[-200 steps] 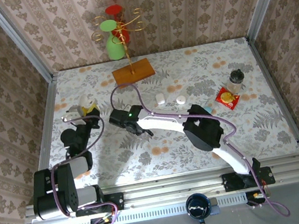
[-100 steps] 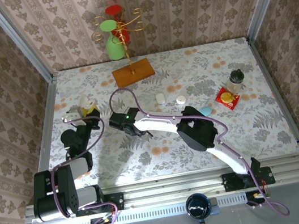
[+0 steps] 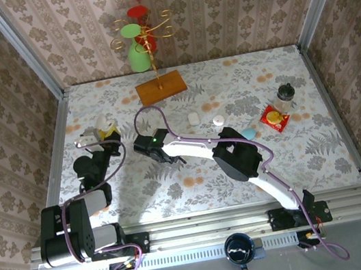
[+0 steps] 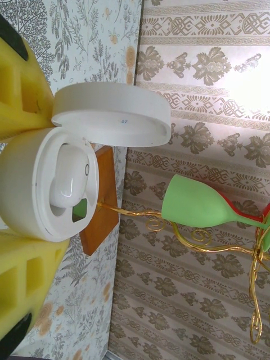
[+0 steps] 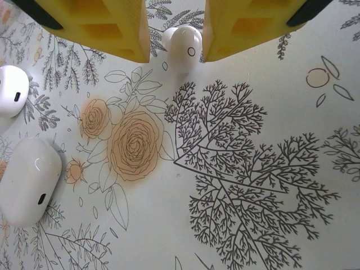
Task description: Insert wireless bluetooth earbuds into charging case
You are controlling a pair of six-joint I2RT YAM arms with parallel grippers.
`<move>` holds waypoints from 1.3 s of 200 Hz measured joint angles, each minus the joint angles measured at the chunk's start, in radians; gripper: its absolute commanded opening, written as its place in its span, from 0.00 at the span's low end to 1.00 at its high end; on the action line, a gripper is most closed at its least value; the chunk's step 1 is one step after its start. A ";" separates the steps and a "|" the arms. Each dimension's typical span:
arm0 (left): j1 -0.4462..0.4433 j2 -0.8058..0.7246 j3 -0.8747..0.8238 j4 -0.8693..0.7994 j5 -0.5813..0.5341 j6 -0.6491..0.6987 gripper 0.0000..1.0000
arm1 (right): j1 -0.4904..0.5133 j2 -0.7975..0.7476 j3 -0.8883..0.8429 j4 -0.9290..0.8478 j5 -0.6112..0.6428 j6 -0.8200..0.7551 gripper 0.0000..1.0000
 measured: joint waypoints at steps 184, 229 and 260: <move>0.000 0.010 0.000 0.000 0.003 -0.011 0.24 | -0.010 0.024 -0.008 -0.015 -0.004 0.004 0.20; 0.000 0.013 0.000 0.001 0.003 -0.010 0.24 | -0.011 -0.025 -0.091 0.048 0.003 0.003 0.18; -0.005 0.042 0.000 0.006 0.011 -0.005 0.24 | -0.027 -0.150 -0.260 0.151 -0.057 0.003 0.17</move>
